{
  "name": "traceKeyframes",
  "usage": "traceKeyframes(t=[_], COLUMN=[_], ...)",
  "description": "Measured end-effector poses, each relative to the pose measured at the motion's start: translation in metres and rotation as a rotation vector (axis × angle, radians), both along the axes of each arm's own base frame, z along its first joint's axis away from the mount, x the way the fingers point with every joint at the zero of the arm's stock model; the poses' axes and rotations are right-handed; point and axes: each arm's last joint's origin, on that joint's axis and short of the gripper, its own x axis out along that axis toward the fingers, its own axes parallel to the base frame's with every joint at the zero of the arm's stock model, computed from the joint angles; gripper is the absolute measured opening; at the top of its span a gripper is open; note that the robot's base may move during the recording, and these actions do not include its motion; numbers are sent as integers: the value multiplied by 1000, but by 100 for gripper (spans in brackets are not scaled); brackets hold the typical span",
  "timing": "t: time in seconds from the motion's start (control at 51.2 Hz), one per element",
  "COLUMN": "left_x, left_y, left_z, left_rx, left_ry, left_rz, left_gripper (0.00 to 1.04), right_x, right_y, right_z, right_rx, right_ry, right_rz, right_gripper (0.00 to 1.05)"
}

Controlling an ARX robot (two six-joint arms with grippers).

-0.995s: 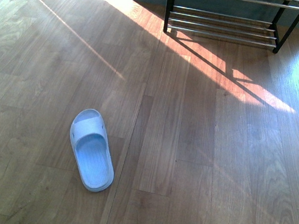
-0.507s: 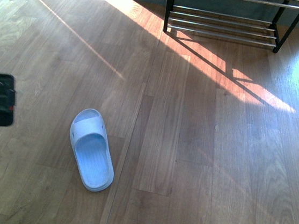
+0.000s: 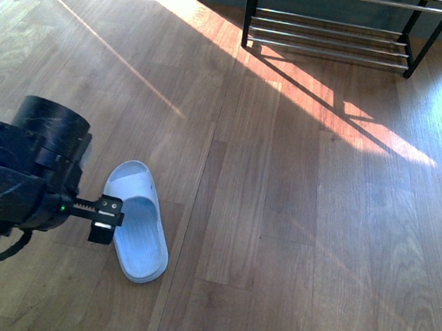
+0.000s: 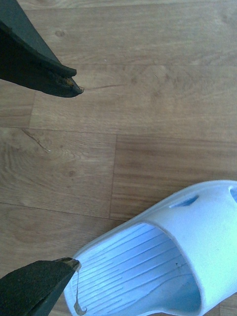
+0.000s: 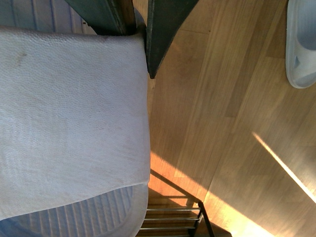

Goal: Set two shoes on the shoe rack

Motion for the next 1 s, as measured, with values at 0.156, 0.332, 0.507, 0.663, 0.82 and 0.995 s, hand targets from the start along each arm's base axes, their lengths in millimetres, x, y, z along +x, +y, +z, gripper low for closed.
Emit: traceKeyframes(t=[0.156, 0.332, 0.507, 0.663, 0.82, 0.995], left_x=[14, 21, 30, 41, 51, 59], left_y=[-8, -11, -16, -20, -22, -24], left_z=[-33, -74, -91, -100, -105, -111], left_rx=[6, -1, -11, -21, -10, -18], left_ry=[38, 67, 44, 11, -21, -35], left_rz=[-8, 43, 66, 84, 116, 136], left_gripper=[95, 95, 95, 95, 95, 89], right_x=[0, 0, 0, 0, 0, 0], right_y=[0, 0, 0, 0, 0, 0], right_z=[0, 0, 0, 0, 0, 0], right_rx=[0, 0, 0, 0, 0, 0], right_ry=[0, 0, 0, 0, 0, 0], right_rz=[0, 0, 0, 0, -1, -1], right_gripper=[2, 2, 2, 2, 2, 2])
